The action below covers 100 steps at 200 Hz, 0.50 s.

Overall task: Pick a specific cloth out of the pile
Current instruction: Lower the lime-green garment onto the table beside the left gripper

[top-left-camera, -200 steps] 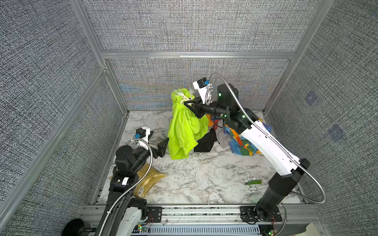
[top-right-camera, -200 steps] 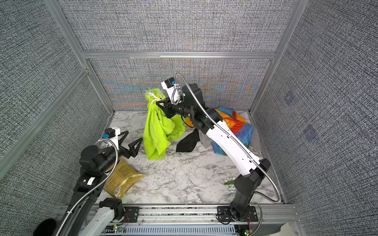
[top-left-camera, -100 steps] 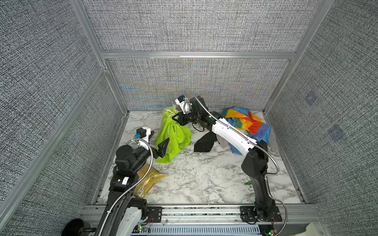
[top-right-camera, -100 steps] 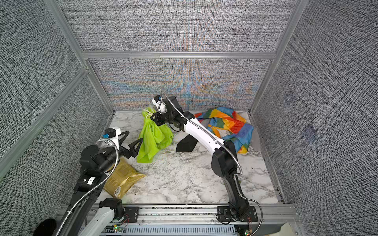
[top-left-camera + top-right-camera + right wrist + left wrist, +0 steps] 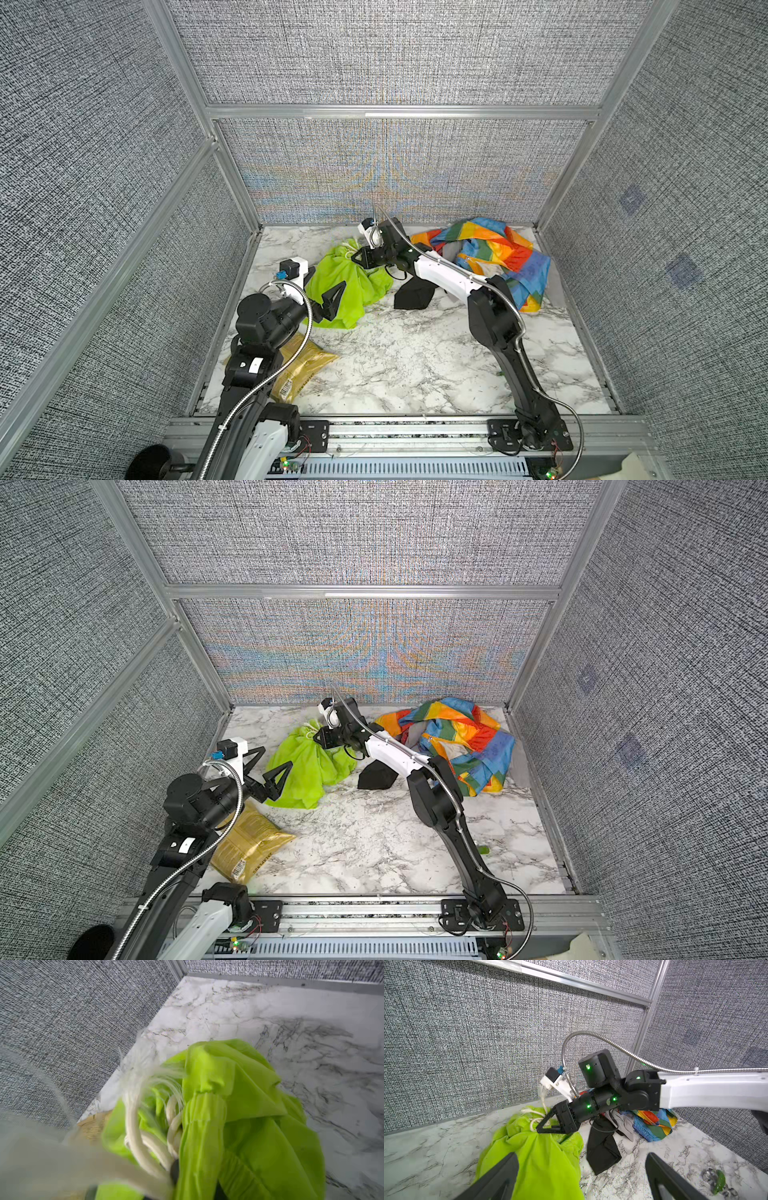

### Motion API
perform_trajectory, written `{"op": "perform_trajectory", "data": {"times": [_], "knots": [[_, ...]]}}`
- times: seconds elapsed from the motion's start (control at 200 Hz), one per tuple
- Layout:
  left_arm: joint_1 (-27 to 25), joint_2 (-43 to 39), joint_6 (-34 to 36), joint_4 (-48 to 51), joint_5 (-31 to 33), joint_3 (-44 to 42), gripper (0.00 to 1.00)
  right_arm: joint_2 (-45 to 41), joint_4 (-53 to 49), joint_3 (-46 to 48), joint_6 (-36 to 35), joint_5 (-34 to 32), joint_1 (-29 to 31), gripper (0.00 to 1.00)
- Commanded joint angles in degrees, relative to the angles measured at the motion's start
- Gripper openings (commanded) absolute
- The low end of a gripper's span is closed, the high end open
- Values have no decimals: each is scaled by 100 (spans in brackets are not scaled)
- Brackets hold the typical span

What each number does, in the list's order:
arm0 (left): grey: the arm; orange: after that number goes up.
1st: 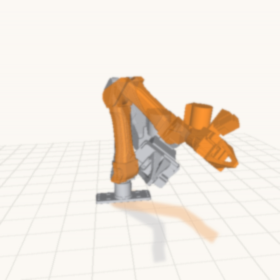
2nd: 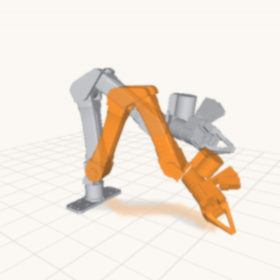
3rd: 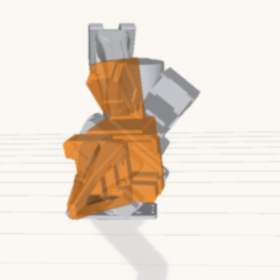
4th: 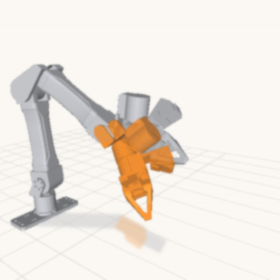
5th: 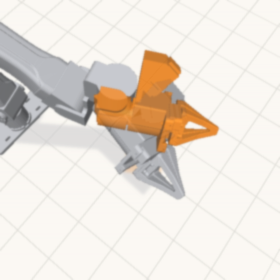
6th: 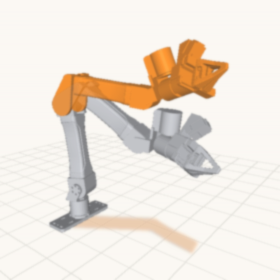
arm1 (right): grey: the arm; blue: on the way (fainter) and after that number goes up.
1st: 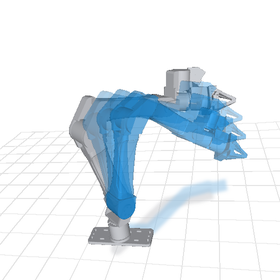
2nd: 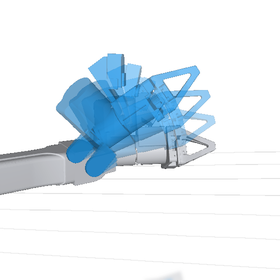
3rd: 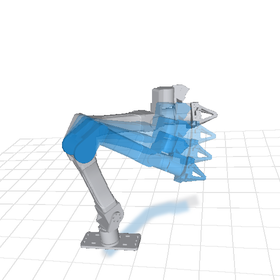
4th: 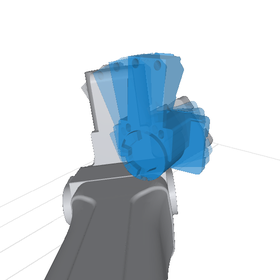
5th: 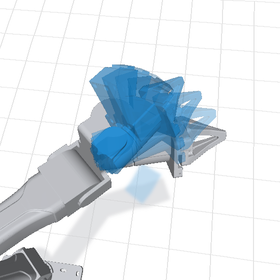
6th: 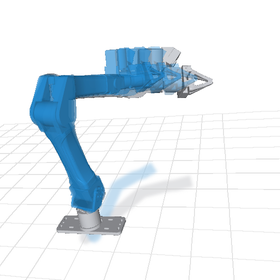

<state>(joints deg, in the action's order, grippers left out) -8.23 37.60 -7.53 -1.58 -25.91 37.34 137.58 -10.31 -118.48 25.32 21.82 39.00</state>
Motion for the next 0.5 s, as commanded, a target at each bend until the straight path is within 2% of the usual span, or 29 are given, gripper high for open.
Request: {"op": "perform_trajectory", "data": {"times": [0.0, 0.185, 0.27, 0.35, 0.395, 0.495], "knots": [[1, 1, -11, -207, -46, 36, 98, 377, 183, -210, 147, -118, -8, 0], [4, 23, -12, -204, -54, 31, 98, 1239, -328, -981, 132, -448, 4, 0], [6, 28, -15, -209, -54, 27, 98, 1361, -536, -1134, 79, -666, 3, 7], [4, 58, -20, -205, -54, 26, 98, 1213, -560, -1066, 11, -751, 2, 17], [4, 70, -27, -211, -63, 29, 98, 1034, -560, -968, -54, -776, 2, 29], [2, 106, -37, -217, -85, 30, 98, 512, -504, -633, -195, -781, -7, 48]]}}
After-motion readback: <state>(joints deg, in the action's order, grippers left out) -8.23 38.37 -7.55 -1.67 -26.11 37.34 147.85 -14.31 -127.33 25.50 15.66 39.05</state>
